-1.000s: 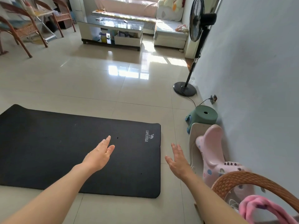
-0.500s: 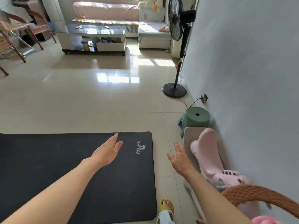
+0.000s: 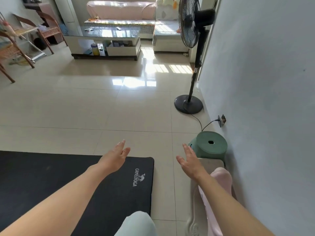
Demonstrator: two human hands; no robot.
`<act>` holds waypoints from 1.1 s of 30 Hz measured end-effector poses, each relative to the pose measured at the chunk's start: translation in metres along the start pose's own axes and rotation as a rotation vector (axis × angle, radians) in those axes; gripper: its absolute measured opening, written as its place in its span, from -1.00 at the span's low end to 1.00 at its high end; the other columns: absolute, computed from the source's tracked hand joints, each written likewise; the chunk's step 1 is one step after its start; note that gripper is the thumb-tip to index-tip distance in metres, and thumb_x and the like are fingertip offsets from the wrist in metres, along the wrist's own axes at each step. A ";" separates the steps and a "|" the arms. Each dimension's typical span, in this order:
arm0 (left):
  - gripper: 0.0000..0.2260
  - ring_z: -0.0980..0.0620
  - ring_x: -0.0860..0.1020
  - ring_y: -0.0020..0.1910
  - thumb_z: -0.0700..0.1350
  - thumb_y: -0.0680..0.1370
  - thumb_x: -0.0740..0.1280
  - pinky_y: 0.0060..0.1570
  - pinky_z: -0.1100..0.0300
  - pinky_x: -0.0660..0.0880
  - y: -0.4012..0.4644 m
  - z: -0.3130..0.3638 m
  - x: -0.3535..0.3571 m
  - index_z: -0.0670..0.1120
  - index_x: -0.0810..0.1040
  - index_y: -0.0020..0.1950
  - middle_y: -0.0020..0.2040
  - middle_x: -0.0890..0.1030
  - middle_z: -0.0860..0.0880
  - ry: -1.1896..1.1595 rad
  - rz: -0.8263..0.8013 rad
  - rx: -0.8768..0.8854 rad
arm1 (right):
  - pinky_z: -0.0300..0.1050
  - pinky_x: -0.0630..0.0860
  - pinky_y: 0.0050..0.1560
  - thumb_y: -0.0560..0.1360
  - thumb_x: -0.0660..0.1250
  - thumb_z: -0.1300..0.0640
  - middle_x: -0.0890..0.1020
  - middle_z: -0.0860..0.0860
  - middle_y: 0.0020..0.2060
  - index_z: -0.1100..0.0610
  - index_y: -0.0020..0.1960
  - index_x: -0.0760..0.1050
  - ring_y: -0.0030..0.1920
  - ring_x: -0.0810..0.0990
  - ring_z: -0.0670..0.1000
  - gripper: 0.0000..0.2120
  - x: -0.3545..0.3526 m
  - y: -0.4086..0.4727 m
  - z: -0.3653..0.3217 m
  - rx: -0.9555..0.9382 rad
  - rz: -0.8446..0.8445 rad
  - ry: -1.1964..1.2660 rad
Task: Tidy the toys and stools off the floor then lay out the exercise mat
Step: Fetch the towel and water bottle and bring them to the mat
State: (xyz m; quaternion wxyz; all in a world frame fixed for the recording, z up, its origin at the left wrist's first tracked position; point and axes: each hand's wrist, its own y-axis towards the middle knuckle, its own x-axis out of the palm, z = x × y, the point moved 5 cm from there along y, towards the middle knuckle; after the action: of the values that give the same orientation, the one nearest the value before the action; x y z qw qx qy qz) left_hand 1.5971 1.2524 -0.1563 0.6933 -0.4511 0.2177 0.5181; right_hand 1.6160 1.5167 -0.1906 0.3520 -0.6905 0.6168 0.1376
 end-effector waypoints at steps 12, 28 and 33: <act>-0.50 -0.04 0.10 0.53 0.07 0.65 -0.03 0.47 0.05 0.05 0.200 0.033 -0.036 -0.05 -0.01 0.55 0.54 0.14 -0.05 -0.018 0.035 -0.123 | -0.12 -0.08 0.48 0.61 0.11 0.06 -0.02 0.02 0.54 0.08 0.54 -0.10 0.53 -0.11 -0.02 -0.40 -0.058 0.207 -0.023 -0.067 -0.119 -0.121; -0.50 -0.03 0.13 0.52 0.07 0.65 -0.02 0.44 0.07 0.10 0.417 0.036 -0.195 -0.05 -0.01 0.55 0.55 0.12 -0.06 -0.127 0.237 -0.313 | -0.06 0.03 0.51 0.59 0.17 0.05 0.05 0.00 0.53 0.04 0.54 -0.05 0.52 0.05 0.00 -0.39 -0.079 0.513 -0.195 -0.317 -0.322 -0.204; -0.51 -0.02 0.16 0.51 0.05 0.64 0.04 0.42 0.12 0.13 0.496 0.036 -0.248 -0.09 0.10 0.53 0.53 0.18 -0.08 -0.128 0.354 -0.362 | -0.05 0.19 0.45 0.58 0.19 0.02 0.18 0.00 0.50 0.03 0.53 0.05 0.46 0.24 0.02 -0.42 -0.066 0.632 -0.249 -0.400 -0.421 -0.308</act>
State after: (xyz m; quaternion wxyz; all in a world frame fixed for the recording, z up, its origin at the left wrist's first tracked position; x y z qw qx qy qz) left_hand 1.0465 1.1812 -0.1461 0.5121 -0.4887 0.1527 0.6896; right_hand 0.9427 1.4088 -0.1710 0.3195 -0.8293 0.3607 0.2829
